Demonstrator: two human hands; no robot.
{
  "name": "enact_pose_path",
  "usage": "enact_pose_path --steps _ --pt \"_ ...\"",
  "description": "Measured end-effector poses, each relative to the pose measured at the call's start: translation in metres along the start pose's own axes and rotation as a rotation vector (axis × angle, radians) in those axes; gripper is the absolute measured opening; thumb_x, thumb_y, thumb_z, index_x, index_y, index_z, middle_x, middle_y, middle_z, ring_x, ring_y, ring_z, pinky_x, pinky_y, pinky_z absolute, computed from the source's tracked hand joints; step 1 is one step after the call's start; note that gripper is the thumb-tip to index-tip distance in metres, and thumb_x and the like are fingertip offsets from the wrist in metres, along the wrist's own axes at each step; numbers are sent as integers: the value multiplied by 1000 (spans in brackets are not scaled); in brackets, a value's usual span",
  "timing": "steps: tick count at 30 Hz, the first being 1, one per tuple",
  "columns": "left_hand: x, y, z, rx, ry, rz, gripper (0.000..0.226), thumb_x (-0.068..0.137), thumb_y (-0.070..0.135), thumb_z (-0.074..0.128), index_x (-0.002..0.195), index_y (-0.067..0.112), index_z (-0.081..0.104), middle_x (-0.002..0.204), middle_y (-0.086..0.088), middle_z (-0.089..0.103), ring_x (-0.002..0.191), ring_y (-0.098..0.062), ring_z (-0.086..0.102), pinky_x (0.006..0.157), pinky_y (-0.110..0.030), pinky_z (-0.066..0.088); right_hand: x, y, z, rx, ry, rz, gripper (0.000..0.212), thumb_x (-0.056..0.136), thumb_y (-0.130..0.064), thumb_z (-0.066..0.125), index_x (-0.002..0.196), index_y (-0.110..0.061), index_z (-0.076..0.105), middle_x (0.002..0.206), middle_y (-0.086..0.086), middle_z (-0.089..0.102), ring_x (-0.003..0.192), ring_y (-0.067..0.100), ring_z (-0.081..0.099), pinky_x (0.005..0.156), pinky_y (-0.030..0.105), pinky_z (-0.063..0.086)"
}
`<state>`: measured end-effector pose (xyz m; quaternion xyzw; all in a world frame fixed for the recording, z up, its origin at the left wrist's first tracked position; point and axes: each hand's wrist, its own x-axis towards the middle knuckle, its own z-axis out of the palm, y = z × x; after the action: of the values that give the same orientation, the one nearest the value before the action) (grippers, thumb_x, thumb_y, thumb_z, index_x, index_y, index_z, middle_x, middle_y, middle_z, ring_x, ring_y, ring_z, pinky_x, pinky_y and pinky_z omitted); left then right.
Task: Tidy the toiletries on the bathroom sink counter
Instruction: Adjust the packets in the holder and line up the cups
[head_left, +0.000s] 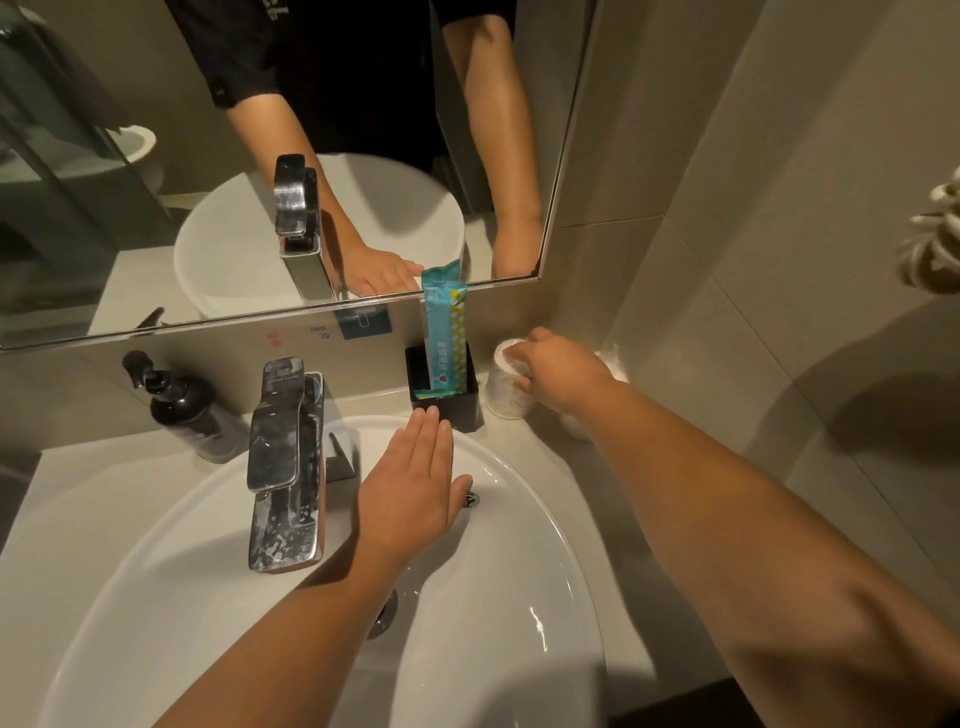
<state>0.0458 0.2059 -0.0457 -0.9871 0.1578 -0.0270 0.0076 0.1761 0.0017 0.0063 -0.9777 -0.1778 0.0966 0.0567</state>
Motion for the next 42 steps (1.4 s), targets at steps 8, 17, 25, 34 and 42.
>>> enact_pose_path --steps 8,17,25,34,42 --pt "0 0 0 21 -5 -9 67 94 47 25 136 -1 45 142 -21 45 134 -34 39 110 -45 27 6 -2 8 28 27 -27 32 89 -25 58 121 -20 58 113 13 49 92 37 60 75 39 50" --pt "0 1 -3 44 -17 -9 66 94 47 28 134 -1 48 140 -21 48 133 -33 42 109 -44 26 -2 1 11 87 48 -15 47 87 -25 63 131 -24 48 122 12 48 99 36 59 78 39 51" --pt "0 2 -4 17 -28 5 69 94 47 23 135 -4 45 141 -24 44 134 -36 39 111 -45 26 -32 22 -27 241 193 73 55 83 -29 70 134 -21 51 145 12 41 122 30 51 101 37 43" --pt "-1 4 -10 -28 -59 -10 76 94 49 9 138 -6 39 146 -25 37 138 -37 32 113 -46 26 -68 53 1 171 72 287 55 82 -26 66 134 -27 48 146 10 38 129 33 41 103 37 37" --pt "0 4 -6 -5 -66 -22 78 92 51 3 145 -1 27 153 -20 25 144 -32 19 118 -43 18 -60 64 13 122 47 239 25 85 -10 58 110 -15 58 143 14 38 112 38 54 91 40 48"
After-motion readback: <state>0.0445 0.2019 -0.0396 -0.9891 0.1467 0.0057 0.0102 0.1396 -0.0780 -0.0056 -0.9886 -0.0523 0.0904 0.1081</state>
